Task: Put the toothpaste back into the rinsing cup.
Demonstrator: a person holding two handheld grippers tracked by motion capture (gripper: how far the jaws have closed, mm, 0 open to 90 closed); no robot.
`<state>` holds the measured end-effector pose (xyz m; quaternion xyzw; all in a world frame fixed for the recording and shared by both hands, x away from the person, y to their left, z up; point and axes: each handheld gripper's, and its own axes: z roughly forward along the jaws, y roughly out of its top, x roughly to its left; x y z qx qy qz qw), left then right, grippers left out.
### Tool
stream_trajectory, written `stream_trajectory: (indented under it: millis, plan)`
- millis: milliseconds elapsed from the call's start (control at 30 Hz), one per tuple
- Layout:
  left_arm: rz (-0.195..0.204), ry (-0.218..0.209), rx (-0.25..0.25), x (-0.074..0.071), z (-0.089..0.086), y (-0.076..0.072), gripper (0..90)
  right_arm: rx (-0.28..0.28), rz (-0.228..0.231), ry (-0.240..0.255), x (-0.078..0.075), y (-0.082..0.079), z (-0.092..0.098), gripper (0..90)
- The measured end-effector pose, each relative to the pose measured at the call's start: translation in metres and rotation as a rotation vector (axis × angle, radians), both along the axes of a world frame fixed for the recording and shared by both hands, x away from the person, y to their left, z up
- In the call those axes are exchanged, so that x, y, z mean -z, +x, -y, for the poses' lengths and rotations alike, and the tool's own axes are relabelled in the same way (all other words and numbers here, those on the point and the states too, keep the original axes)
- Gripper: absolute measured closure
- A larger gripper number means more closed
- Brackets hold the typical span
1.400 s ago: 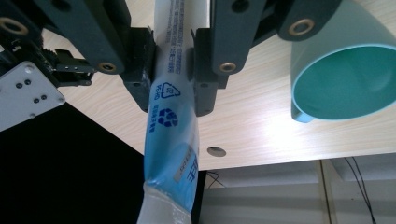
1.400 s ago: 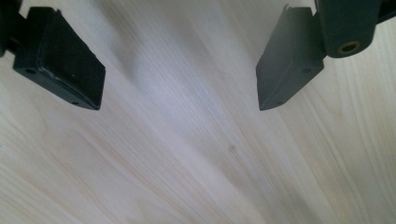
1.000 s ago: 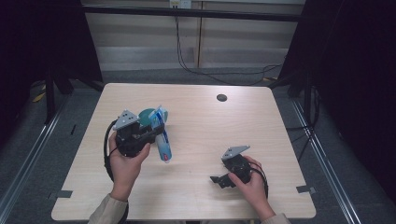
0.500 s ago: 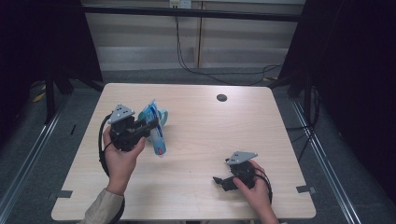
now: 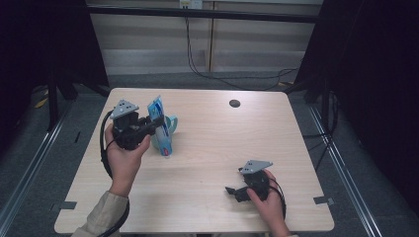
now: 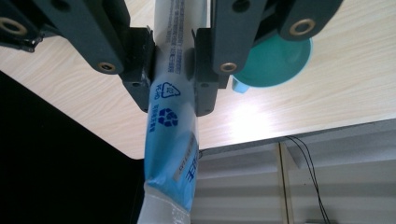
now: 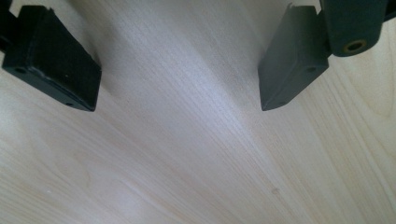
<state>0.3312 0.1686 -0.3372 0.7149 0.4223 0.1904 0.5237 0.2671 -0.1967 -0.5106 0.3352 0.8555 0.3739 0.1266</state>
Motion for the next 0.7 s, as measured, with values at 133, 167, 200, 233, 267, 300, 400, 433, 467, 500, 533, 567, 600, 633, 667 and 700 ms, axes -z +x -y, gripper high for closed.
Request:
stream_trajectory:
  millis: [133, 167, 200, 233, 267, 300, 400, 433, 467, 500, 533, 567, 600, 633, 667, 700]
  plan:
    - [0.012, -0.002, -0.004, -0.005, 0.001, 0.002, 73.9, 0.002, -0.003, 0.000, 0.000, 0.000, 0.000, 12.8]
    - [0.013, -0.001, -0.002, -0.006, 0.001, 0.003, 73.9, 0.002, -0.002, 0.000, 0.000, 0.000, 0.000, 12.8]
    - [0.012, 0.006, 0.003, -0.008, 0.001, 0.004, 73.9, 0.001, -0.002, 0.001, 0.000, 0.000, 0.000, 12.8]
    - [0.012, 0.003, 0.003, -0.009, 0.001, 0.005, 73.9, 0.001, -0.002, 0.001, 0.000, 0.000, 0.000, 12.8]
    - [0.014, -0.004, -0.004, -0.010, 0.002, 0.006, 73.8, 0.000, -0.002, 0.001, 0.000, 0.000, 0.000, 12.8]
    - [0.019, 0.001, -0.004, -0.012, 0.002, 0.007, 73.8, 0.000, -0.002, 0.001, 0.000, 0.000, 0.000, 12.8]
    - [0.020, 0.004, -0.004, -0.017, 0.002, 0.010, 73.8, 0.001, -0.002, 0.001, 0.000, 0.000, 0.000, 12.8]
    - [0.020, 0.001, -0.004, -0.018, 0.003, 0.012, 73.8, 0.001, -0.002, 0.001, 0.000, 0.000, 0.000, 12.8]
    - [0.018, 0.001, -0.005, -0.018, 0.003, 0.013, 73.8, 0.001, -0.002, 0.001, 0.000, 0.000, 0.000, 12.8]
    - [0.018, -0.001, -0.007, -0.019, 0.003, 0.015, 73.8, 0.000, -0.002, 0.001, 0.000, 0.000, 0.000, 12.8]
    - [0.017, 0.005, -0.005, -0.020, 0.003, 0.016, 73.8, 0.001, -0.002, 0.001, 0.000, 0.000, 0.000, 12.8]
    - [0.018, 0.006, -0.006, -0.020, 0.003, 0.018, 73.8, 0.001, -0.002, 0.001, 0.000, 0.000, 0.000, 12.8]
    - [0.019, 0.007, -0.010, -0.020, 0.004, 0.019, 73.8, 0.000, -0.002, 0.001, 0.000, 0.000, 0.000, 12.8]
    - [0.023, 0.003, -0.016, -0.020, 0.005, 0.020, 73.8, 0.001, -0.002, 0.001, 0.000, 0.000, 0.000, 12.8]
    - [0.024, 0.008, -0.015, -0.021, 0.005, 0.022, 73.8, 0.001, -0.002, 0.001, 0.000, 0.000, 0.000, 12.8]
    - [0.027, 0.011, -0.015, -0.021, 0.005, 0.023, 73.8, 0.000, -0.002, 0.001, 0.000, 0.000, 0.000, 12.8]
